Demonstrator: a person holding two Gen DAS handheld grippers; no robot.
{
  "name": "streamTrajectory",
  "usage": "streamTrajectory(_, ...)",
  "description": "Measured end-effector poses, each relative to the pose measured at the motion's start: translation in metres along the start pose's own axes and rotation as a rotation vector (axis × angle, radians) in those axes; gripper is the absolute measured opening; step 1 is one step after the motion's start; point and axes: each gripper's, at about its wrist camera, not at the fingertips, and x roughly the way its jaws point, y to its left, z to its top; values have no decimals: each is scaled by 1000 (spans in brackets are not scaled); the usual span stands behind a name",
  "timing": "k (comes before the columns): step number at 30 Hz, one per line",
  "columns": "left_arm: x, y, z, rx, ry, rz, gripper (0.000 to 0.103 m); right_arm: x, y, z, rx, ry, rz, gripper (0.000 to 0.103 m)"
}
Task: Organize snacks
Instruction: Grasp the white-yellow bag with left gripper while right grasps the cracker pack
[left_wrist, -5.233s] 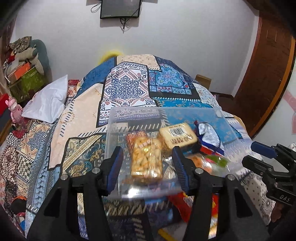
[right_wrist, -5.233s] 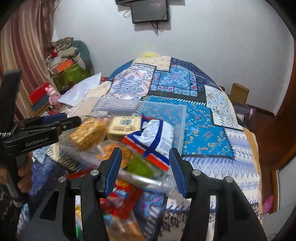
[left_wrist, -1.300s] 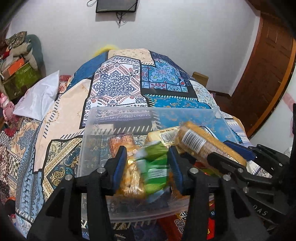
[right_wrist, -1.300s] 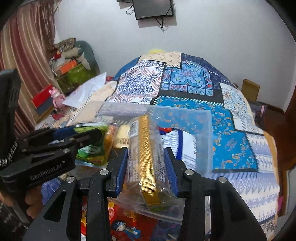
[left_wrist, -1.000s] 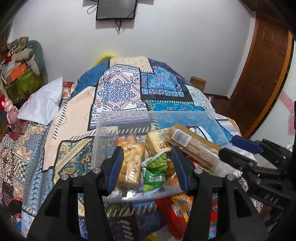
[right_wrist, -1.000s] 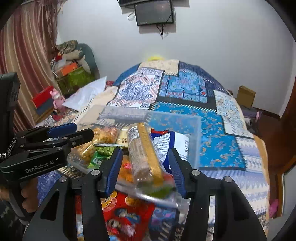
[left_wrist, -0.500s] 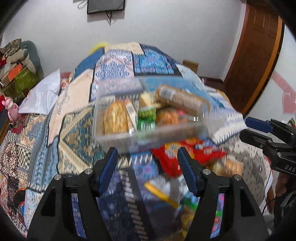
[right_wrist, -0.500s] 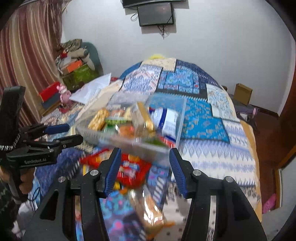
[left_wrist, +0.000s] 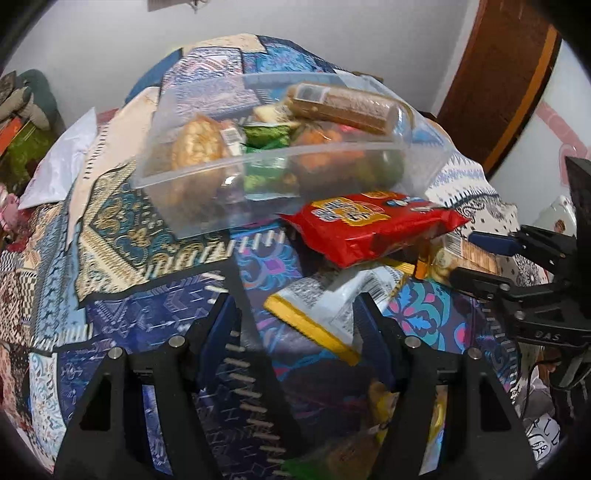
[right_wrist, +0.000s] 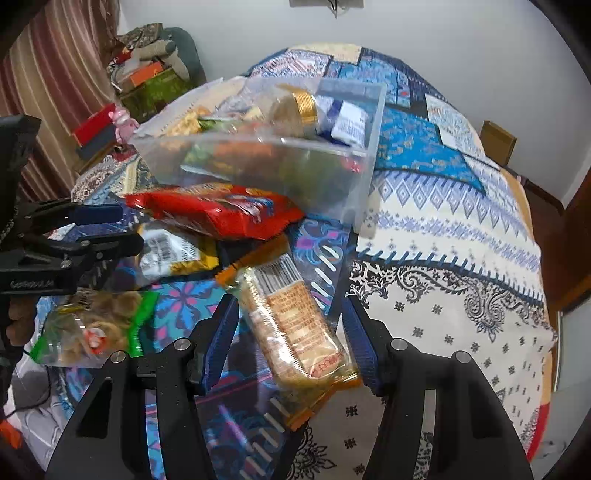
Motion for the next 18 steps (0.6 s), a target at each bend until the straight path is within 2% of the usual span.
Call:
streamTrajectory(11,26,-13,12,4,62,-91,68,8,2,-7,19,7,26,55)
streamTrajectory(13,27,-15,13,14,60,-94,68,5,2,-9,27,1,28,46)
streamTrajectory(14,28,-16,13,11,56,-96,68,5,2,-9,30,2,33,37)
streamTrajectory(15,29,-16,12,10,51,-95,67,4,1,-10,37,3,43,33)
streamTrajectory(18,25,-21,7,26,22,-90,56,1,-1,-12,57,-3,57,32)
